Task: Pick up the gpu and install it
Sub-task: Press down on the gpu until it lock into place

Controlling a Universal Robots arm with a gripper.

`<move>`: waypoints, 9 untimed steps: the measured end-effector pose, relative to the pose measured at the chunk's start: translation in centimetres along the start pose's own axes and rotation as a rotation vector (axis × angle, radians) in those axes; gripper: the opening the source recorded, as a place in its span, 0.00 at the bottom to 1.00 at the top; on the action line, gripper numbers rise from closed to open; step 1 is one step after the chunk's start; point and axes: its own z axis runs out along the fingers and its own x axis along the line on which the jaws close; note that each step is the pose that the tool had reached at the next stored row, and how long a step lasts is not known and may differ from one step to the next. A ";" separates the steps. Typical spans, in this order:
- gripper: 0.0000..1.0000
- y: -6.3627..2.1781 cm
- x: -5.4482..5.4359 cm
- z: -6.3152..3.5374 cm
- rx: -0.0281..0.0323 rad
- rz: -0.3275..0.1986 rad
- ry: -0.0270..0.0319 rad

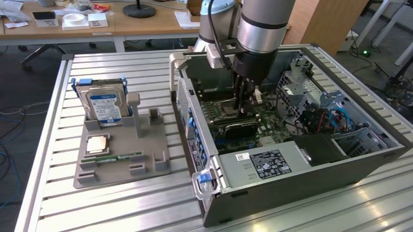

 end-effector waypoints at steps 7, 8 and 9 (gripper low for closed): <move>0.26 0.00 0.0 0.00 0.0000 0.000 0.0000; 0.20 0.00 0.0 0.00 0.0000 0.000 0.0000; 0.14 0.00 0.0 0.00 0.0000 0.000 0.0000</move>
